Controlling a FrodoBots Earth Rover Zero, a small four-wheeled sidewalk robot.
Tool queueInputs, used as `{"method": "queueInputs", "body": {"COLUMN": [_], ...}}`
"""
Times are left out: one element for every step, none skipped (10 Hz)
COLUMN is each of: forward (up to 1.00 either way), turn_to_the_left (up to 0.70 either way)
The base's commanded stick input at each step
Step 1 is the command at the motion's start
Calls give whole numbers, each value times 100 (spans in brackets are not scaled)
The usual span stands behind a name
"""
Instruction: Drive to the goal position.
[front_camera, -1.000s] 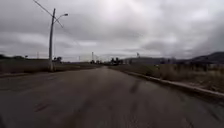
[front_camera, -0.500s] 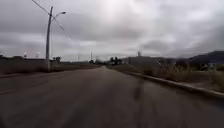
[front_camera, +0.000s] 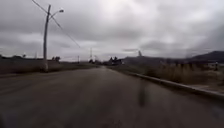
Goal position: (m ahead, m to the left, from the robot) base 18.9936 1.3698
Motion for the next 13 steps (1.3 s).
{"method": "queueInputs", "body": {"forward": [70,70,70,70,70,70,70,70,70,70,70,70,70], "turn_to_the_left": [0,0,0,0,0,0,0,0,0,0,0,0,0]}}
